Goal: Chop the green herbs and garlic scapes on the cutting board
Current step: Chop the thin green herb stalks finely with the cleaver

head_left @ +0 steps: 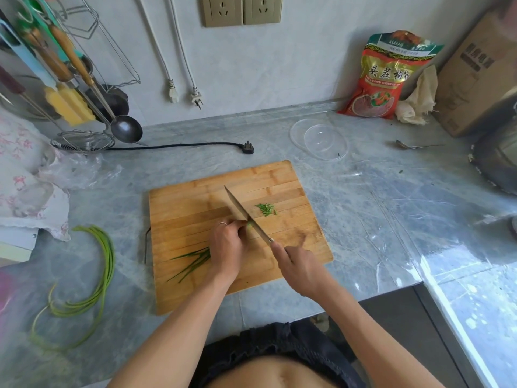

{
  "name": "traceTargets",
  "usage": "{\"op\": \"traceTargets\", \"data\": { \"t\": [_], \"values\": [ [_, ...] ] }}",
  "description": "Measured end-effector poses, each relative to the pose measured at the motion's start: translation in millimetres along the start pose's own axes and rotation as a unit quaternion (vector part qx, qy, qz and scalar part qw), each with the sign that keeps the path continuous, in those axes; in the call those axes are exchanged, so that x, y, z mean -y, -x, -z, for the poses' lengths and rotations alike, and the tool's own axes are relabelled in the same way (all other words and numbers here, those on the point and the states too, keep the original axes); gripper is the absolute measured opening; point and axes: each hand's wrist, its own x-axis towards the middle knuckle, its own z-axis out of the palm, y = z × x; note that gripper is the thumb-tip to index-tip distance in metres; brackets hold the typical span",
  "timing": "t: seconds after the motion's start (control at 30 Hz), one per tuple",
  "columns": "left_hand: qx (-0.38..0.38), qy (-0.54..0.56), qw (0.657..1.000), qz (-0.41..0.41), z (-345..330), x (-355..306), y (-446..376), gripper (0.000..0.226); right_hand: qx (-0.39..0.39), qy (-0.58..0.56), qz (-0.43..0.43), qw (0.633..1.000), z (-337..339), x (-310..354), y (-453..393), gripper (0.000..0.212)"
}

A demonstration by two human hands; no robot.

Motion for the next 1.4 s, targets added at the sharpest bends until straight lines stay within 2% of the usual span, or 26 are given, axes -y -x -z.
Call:
{"op": "traceTargets", "data": {
  "t": [0.27,1.0,1.27,1.4],
  "values": [
    [-0.031,0.013,0.998,0.047,-2,-5,3,0.014,0.004,0.006,0.013,1.0,-3,4,4,0.059],
    [-0.033,-0.019,0.997,0.064,-1,-9,7,0.009,-0.008,0.045,-0.004,0.999,-25,2,-13,0.056],
    [-0.032,-0.022,0.996,0.08,-5,-9,6,0.014,-0.009,0.032,0.003,0.999,-22,2,-19,0.056],
    [-0.027,-0.026,0.997,0.061,-2,-6,8,0.017,-0.007,0.041,0.002,0.999,-25,4,-20,0.058]
  ]
}}
